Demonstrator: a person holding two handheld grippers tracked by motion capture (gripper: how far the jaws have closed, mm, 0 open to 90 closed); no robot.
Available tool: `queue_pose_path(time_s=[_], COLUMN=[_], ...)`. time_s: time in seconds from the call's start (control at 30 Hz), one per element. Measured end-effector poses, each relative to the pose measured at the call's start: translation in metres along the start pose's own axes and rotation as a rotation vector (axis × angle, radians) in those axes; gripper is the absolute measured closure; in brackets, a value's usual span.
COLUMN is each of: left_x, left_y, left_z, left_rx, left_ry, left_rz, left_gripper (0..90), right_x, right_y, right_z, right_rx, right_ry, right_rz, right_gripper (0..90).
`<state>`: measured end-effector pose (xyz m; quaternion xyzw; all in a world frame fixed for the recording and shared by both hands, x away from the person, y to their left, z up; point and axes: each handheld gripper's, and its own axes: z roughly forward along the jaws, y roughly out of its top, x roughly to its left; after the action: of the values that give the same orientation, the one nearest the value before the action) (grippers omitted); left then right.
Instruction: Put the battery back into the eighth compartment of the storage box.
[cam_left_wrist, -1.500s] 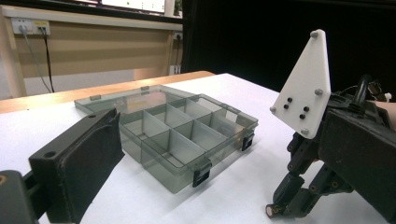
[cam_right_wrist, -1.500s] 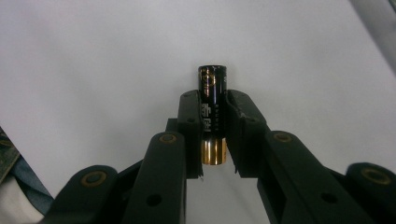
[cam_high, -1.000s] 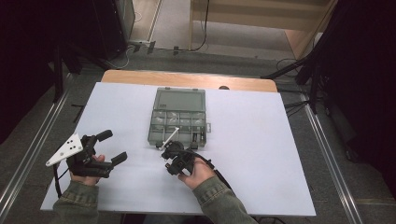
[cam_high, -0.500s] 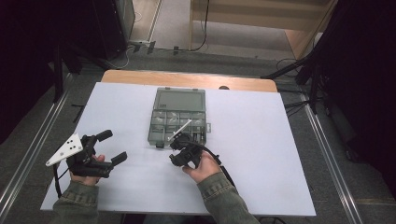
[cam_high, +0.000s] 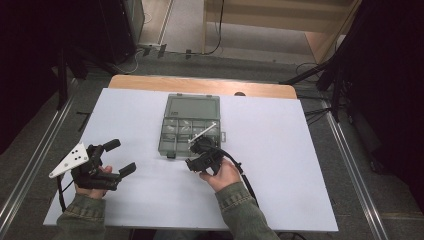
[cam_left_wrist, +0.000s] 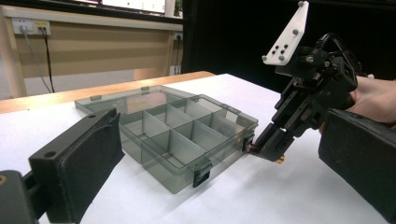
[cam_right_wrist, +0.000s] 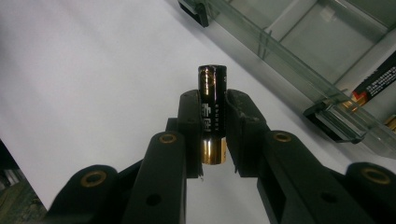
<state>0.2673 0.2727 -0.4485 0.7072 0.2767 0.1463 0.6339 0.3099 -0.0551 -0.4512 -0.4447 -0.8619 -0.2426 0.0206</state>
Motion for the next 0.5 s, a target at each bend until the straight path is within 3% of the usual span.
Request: queue_pose_path(time_s=[0.5], left_x=[0.0], left_y=[0.0], left_z=[0.0], left_rx=[0.001], left_ry=[-0.002], left_rz=[-0.002], left_gripper=[0.0], right_x=[-0.024], right_y=[-0.004], right_z=[-0.013], right_rx=[-0.076], right_ry=[0.005], right_rz=[0.093], right_gripper=[77.6])
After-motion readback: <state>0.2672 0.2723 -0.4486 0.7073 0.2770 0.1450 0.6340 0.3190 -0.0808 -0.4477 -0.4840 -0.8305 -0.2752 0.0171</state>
